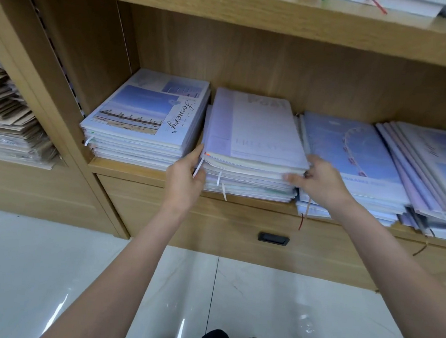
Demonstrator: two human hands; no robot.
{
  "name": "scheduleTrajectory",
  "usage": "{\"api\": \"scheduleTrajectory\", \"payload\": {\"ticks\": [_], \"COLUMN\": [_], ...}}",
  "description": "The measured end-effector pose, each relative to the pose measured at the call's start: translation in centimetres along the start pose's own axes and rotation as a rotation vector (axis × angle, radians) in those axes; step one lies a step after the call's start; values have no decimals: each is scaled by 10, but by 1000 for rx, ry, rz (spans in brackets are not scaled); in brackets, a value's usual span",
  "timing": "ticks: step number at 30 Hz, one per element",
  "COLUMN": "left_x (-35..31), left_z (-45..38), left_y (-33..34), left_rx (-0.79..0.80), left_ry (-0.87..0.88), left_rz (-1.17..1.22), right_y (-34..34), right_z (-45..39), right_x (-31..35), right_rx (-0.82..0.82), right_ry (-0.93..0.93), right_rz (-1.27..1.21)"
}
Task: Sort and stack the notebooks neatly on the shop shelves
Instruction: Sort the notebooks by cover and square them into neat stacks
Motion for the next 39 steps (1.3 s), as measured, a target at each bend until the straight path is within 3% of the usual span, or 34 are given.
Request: {"api": "scheduleTrajectory", "payload": {"ticks": [5, 10, 15, 18, 21, 26, 28, 31, 35, 39], "left_x": [-4, -17, -4, -9, -18, -30, -38, -42, -23, -30], "left_z": [-10, -27, -24, -22, -9, -9, -18, -11, 10, 4], "left_y": [-10, -15, 4, 11, 26, 12, 0, -15, -20, -16], "left_rx": [64, -3, 104, 131, 178, 26, -16, -11, 9, -4], "left_ry": [-194, -393, -521, -585, -597, -615, -621, -611, -612, -509], "left_rz": [310, 659, 453, 559, 634, 866, 993, 957, 882, 950], "right_y": [3, -3, 3, 2, 2, -7, -5, 4, 1, -20], "right_z": [-1, -3, -4, 0, 6, 17, 18, 16, 15, 16], "right_x": [-6, 13, 18, 14, 15, 14, 14, 38, 56, 64], "right_rx": [33, -71, -34, -20, 0, -92, -43, 87, -24, -95], "right_ry": [119, 19, -15, 5, 35, 92, 171, 218, 190, 14], "right_rz": [-217, -49, 108, 57, -118, -140, -373, -879, -723, -703]}}
Point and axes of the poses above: each hand's wrist, its own z-axis away from the middle knuckle, its own y-axis out of the palm, x = y × z, the point moved 9 cm from there along -z, towards the middle knuckle, and after that the axes turned 2 degrees about -z, right-handed, at the moved point
